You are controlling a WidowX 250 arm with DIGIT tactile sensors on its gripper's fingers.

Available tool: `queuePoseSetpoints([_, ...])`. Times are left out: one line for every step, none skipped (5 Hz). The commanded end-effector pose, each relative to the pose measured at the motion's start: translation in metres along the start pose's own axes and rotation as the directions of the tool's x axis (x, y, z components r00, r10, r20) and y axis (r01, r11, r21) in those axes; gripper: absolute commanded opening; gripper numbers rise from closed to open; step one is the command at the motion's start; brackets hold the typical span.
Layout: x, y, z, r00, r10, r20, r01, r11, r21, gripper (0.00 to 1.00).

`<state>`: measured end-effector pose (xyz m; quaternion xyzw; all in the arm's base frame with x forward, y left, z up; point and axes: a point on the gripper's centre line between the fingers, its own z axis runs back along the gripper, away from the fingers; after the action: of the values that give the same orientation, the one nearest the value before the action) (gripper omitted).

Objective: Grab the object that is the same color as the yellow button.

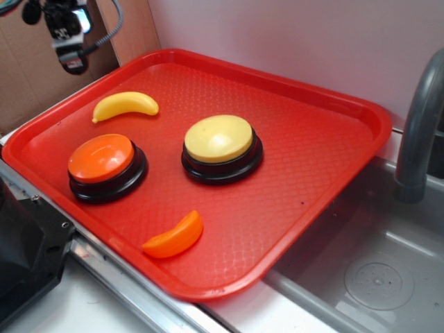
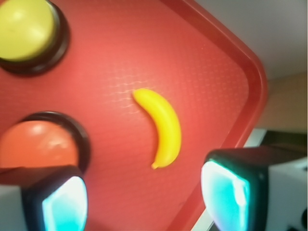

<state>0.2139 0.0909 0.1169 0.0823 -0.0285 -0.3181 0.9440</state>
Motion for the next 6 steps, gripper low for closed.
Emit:
queuePoseSetpoints([0.021, 0.018, -0.048, 0.999, -0.053, -0.006, 0.053, 0.998, -0.020, 1.00])
queuePoseSetpoints([0.021, 0.023, -0.074, 0.997, -0.064, -0.043, 0.063, 0.998, -0.017, 1.00])
queuePoseSetpoints([0.018, 0.030, -0.094, 0.995, -0.062, -0.072, 0.062, 0.998, 0.002, 1.00])
queuePoseSetpoints([0.022, 0.032, -0.103, 0.995, -0.055, -0.079, 0.056, 0.998, 0.014, 1.00])
queuePoseSetpoints([0.029, 0.027, -0.108, 0.998, -0.044, -0.034, 0.043, 0.999, -0.032, 1.00])
queuePoseSetpoints([0.028, 0.026, -0.106, 1.000, -0.010, 0.009, 0.011, 0.999, -0.053, 0.00])
